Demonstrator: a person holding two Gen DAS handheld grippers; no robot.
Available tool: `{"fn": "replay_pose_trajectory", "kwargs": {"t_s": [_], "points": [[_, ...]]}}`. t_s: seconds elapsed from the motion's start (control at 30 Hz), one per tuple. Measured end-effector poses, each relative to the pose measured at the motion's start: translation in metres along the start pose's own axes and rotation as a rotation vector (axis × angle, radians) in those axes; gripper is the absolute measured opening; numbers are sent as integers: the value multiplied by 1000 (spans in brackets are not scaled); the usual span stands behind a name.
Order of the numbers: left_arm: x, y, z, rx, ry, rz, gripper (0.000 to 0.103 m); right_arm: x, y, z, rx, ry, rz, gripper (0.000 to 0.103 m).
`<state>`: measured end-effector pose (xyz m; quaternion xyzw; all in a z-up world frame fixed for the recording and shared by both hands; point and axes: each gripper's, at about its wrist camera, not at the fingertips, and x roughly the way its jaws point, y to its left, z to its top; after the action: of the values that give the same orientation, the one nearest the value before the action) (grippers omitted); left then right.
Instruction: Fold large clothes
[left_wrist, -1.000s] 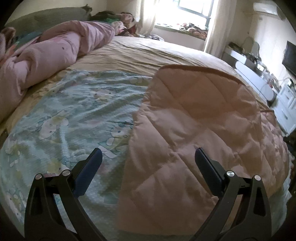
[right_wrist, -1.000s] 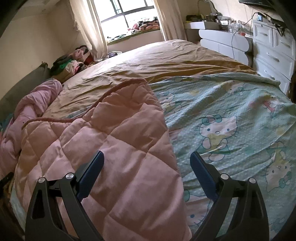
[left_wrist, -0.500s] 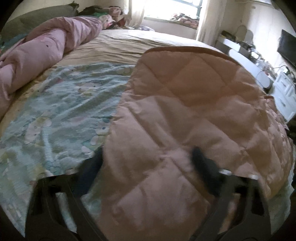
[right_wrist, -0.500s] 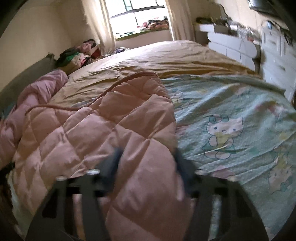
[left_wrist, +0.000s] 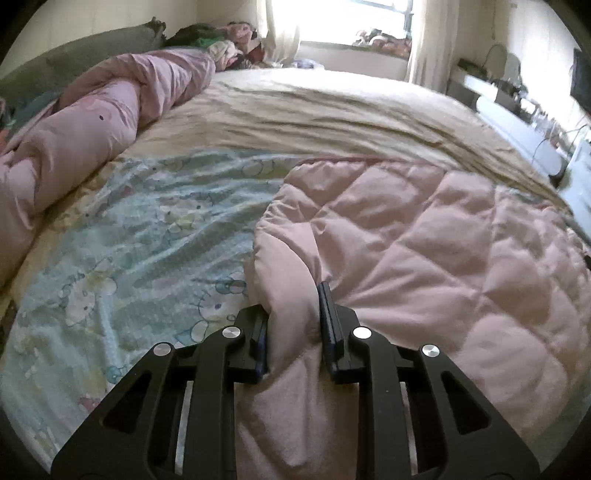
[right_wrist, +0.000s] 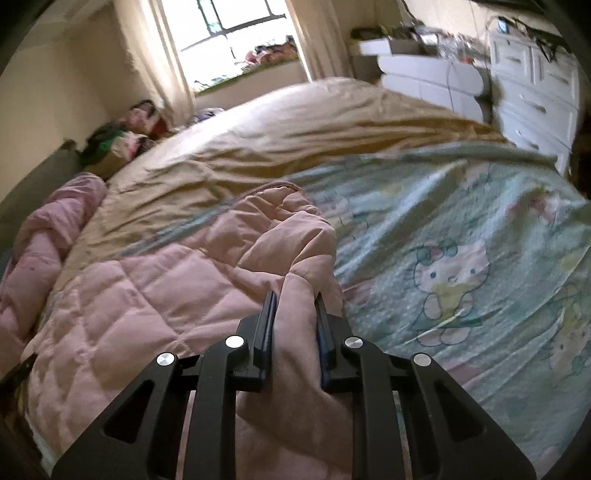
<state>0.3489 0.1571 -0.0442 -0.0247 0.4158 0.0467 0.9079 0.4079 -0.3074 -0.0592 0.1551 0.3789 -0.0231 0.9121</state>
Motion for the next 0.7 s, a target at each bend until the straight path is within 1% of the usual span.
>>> {"fn": "replay_pose_trajectory", "kwargs": {"t_s": [0.17, 0.27, 0.37, 0.5, 0.57, 0.6, 0.63, 0.7], "points": [[13, 1, -4, -4, 22, 9, 21, 24, 3, -3, -26, 38, -46, 19], [19, 2, -7, -17, 35, 0, 23, 34, 4, -6, -43, 57, -70, 21], [22, 6, -11, -38, 37, -20, 24, 39, 3, -10, -48, 58, -93, 25], [18, 3, -12, -26, 32, -4, 25, 38, 7, -13, -85, 55, -134, 30], [14, 3, -12, -27, 30, 2, 25, 34, 7, -13, -89, 58, -146, 38], [12, 5, -13, -32, 27, 2, 25, 29, 6, -12, -93, 53, -159, 46], [10, 5, -14, -36, 25, 1, 25, 24, 5, -13, -98, 44, -165, 50], [5, 8, -16, -45, 20, 2, 32, 9, 2, -15, -115, 4, -170, 63]]}}
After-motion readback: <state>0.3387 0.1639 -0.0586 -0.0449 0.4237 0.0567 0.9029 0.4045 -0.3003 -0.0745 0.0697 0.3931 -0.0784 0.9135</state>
